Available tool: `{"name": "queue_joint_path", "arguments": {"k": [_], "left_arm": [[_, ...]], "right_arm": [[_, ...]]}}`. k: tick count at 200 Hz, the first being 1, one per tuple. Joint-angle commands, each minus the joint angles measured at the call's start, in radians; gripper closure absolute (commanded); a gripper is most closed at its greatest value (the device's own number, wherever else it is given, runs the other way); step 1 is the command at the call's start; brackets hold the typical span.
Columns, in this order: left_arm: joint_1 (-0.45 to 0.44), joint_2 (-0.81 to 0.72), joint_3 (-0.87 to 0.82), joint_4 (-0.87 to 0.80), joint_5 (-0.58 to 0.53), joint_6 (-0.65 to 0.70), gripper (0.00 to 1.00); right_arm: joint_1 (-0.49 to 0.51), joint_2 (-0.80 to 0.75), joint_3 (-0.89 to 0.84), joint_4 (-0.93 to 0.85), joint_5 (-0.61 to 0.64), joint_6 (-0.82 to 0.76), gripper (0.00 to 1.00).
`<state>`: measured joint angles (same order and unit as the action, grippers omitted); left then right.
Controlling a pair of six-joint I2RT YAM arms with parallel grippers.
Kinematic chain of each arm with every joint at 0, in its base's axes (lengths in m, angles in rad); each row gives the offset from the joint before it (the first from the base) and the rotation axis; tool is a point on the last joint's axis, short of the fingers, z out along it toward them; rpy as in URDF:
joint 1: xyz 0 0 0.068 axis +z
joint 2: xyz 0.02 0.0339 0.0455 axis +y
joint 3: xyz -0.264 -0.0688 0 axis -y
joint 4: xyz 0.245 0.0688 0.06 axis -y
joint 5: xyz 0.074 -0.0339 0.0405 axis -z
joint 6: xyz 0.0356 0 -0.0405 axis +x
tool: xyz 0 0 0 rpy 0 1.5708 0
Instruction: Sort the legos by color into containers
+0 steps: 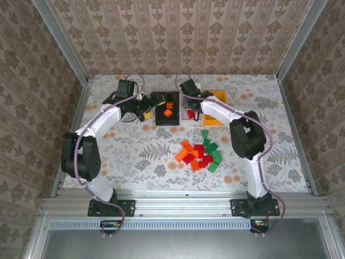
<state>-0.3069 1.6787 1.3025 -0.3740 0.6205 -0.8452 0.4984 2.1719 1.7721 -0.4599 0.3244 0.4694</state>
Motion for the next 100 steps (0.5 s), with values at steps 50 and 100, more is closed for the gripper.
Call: {"name": "queue_joint_path", "arguments": {"k": [50, 100], "left_arm": [[0.002, -0.014, 0.008, -0.012, 0.010, -0.002, 0.02], [-0.024, -0.022, 0.008, -0.019, -0.005, 0.012, 0.02]], "right_arm": [[0.002, 0.051, 0.108, -0.071, -0.022, -0.069, 0.49], [0.019, -0.186, -0.117, 0.002, -0.004, -0.057, 0.48]]}}
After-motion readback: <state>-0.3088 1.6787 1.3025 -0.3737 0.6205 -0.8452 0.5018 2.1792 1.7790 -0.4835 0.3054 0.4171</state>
